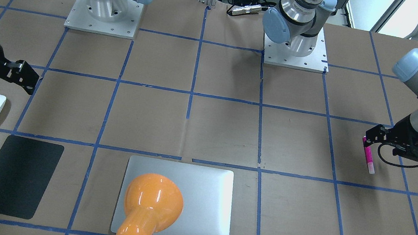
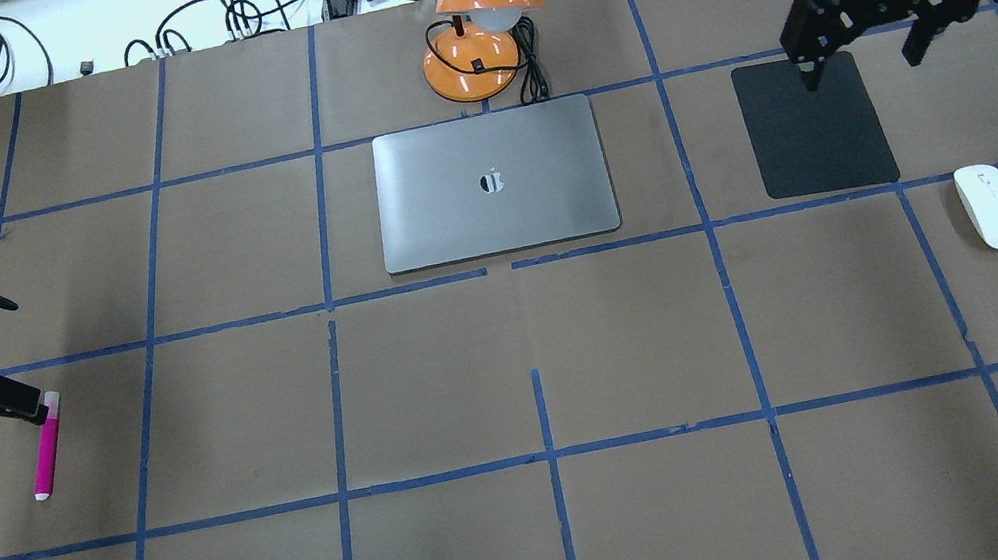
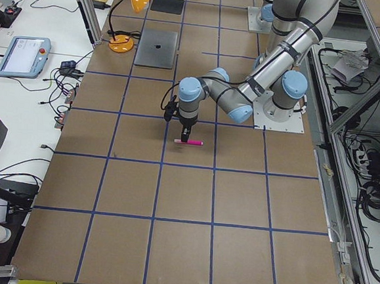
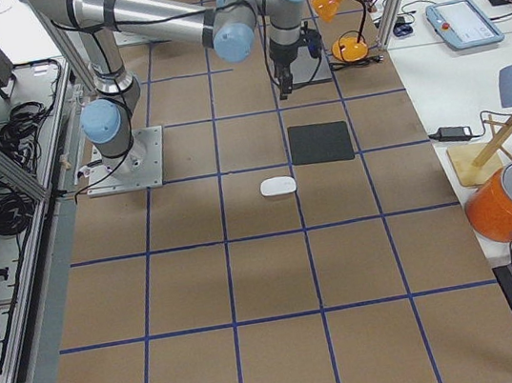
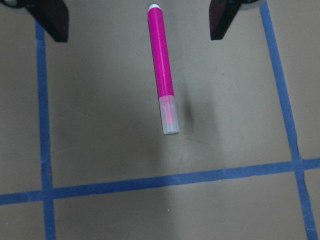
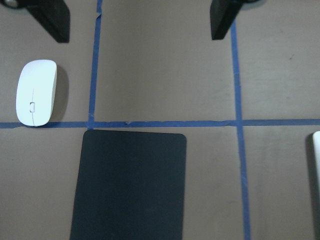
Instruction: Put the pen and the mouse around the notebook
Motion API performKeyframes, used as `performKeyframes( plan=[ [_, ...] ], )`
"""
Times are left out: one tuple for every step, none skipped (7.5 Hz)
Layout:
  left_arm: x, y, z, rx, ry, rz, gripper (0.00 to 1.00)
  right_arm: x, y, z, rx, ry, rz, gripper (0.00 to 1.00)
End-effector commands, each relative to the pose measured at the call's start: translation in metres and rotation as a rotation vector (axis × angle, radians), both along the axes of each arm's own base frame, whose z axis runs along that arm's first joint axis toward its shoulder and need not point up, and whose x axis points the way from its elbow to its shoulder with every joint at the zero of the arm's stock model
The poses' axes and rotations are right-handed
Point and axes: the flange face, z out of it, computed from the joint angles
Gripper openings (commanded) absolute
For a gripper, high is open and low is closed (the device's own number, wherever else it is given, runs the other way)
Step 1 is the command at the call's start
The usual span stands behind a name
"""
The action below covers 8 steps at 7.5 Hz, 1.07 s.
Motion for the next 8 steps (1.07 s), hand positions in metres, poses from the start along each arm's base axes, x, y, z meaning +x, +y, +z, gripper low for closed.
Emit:
performKeyframes(
  plan=[
    [0.009, 0.007, -0.031, 0.026, 0.027, -0.003, 1.00, -0.083, 0.001, -0.084, -0.028, 0.002, -0.018, 1.00],
    [0.011, 0.005, -0.035, 0.020, 0.020, 0.005, 0.99, -0.112, -0.003, -0.115, -0.003, -0.004, -0.017, 1.00],
    [0.011, 0.005, -0.038, 0.020, 0.020, 0.016, 0.91, -0.132, -0.003, -0.143, 0.016, -0.012, 0.003, 1.00],
    [0.012, 0.005, -0.041, 0.023, 0.023, 0.020, 0.80, -0.147, -0.001, -0.154, 0.028, -0.019, 0.020, 1.00],
    [0.012, 0.005, -0.044, 0.027, 0.026, 0.065, 0.78, -0.154, 0.000, -0.161, 0.039, 0.005, 0.107, 1.00],
    [0.011, 0.004, -0.045, 0.027, 0.027, 0.115, 0.75, -0.156, 0.001, -0.175, 0.064, -0.005, 0.107, 1.00],
    [0.011, 0.004, -0.046, 0.029, 0.024, 0.125, 0.59, -0.156, 0.000, -0.185, 0.075, -0.013, 0.106, 1.00],
    [0.012, 0.004, -0.043, 0.026, 0.019, 0.125, 0.39, -0.155, 0.001, -0.187, 0.074, -0.023, 0.102, 1.00]
  ],
)
